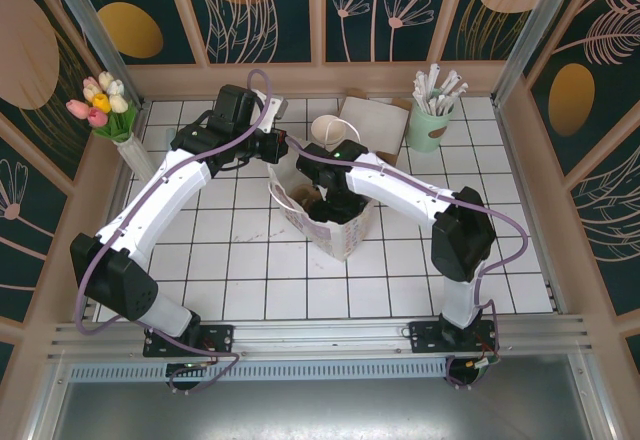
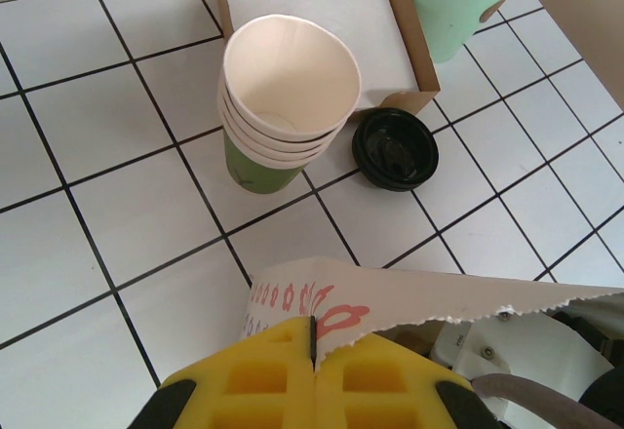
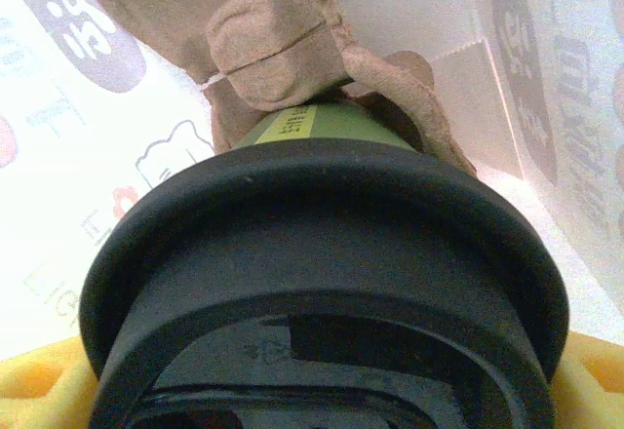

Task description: Pack the takeout coffee

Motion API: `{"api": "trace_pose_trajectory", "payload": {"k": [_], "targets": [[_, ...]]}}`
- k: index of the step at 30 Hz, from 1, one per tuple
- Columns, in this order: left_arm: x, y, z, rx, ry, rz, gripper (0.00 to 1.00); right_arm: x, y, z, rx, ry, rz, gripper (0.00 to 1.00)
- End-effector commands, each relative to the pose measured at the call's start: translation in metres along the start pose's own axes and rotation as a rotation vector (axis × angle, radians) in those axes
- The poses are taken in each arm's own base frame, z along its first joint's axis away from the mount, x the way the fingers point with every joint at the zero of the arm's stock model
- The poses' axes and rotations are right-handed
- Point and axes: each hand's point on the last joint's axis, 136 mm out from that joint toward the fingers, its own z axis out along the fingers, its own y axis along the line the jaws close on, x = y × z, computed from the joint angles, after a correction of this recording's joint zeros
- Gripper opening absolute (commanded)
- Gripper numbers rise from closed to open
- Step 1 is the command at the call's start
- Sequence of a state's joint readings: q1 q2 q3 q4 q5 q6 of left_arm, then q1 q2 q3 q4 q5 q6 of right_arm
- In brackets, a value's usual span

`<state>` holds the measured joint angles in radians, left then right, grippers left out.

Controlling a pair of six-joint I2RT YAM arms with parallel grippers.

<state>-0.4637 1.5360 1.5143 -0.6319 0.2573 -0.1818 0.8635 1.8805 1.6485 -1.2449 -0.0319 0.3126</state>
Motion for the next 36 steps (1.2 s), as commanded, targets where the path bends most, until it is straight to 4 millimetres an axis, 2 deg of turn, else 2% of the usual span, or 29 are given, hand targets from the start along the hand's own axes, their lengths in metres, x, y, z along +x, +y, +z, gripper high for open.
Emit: {"api": "trace_pose_trajectory", "payload": {"k": [1,10,16,36], "targets": [[-0.012,0.001,-0.009,-0.012,-0.054,0.006,0.00,0.025,-0.005,0.006,0.030,0.121,-0.009,0.57],[-0.016,0.004,-0.011,-0.032,-0.070,0.012,0.00,0.033,0.000,0.004,0.012,0.146,-0.012,0.57],[-0.015,0.004,-0.012,-0.030,-0.072,0.012,0.00,0.040,-0.002,0.009,0.017,0.180,-0.017,0.56],[-0.011,-0.004,-0.010,0.016,-0.052,0.009,0.00,0.031,0.003,0.008,0.003,0.146,-0.029,0.56]]}}
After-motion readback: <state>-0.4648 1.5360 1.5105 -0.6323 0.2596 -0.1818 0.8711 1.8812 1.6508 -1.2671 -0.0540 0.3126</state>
